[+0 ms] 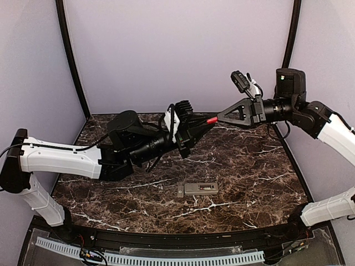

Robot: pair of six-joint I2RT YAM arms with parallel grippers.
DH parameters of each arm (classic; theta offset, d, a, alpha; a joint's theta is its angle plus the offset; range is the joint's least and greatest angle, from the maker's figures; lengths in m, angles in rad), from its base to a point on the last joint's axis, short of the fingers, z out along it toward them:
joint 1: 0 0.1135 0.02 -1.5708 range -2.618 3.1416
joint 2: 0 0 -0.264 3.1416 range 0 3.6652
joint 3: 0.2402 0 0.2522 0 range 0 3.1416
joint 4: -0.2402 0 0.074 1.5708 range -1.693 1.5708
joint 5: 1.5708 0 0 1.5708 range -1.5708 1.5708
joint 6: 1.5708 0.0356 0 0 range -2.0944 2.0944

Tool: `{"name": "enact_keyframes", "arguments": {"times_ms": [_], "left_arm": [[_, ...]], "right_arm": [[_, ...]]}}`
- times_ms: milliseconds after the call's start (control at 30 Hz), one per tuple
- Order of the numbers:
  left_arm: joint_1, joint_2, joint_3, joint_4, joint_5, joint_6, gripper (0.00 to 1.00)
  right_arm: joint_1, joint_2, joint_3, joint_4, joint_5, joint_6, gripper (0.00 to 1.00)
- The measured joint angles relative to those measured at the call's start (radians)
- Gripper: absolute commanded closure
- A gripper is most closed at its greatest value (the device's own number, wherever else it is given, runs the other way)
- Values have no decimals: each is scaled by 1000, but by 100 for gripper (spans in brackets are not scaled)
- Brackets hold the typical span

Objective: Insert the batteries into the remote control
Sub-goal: Pass from the right arm to the left, then place the battery in the battery compartment.

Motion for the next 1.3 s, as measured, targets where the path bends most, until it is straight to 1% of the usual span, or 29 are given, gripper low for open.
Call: {"name": "enact_keyframes", "arguments": {"times_ms": [200,233,267,300,333,400,533,567,600,667,733,767,800,933,1067,1133,1200,1300], "left_arm": [[0,0,3,-5,1,2,80],[0,0,4,-6,1,2,82],[0,0,6,-10,2,2,88],[0,1,10,-14,3,3,92],[0,1,14,-16,6,2,98],[0,2,16,-26,13,6,100],[-1,2,18,-35,16,11,100],[-1,2,18,-39,16,11,100],[-1,2,18,-43,14,11,100],[-1,2,18,-53,9,9,100],[-1,1,18,-68,-1,5,100],[-1,0,18,-77,-7,3,100],[1,-3,18,-94,-14,-2,100],[16,-33,1,-200,-19,-19,100],[31,-44,-11,-356,-22,-23,100],[37,-32,-13,-443,-24,-22,100],[37,-5,-13,-507,-22,-21,100],[37,52,-15,-564,-13,-14,100]], "right_arm": [[0,0,-4,0,1,-1,100],[0,0,-5,-1,1,-2,100],[0,0,-5,0,1,-3,100],[0,0,-5,0,1,-4,100],[0,0,-5,0,1,-4,100],[0,0,-5,7,5,-6,100],[0,0,-5,6,10,-12,100],[0,0,-5,3,13,-14,96],[0,0,-5,-2,16,-18,90],[0,0,-5,-13,23,-33,72],[0,0,-4,-37,39,-45,59],[0,0,-3,-50,48,-47,56],[-3,1,0,-69,61,-63,55],[-31,-1,12,-151,125,-86,54],[-91,-6,-3,-219,224,-85,54],[-109,-16,-45,-248,291,-81,56],[-114,-16,-85,-260,324,-79,58],[-114,-5,-174,-274,368,-71,59]]}}
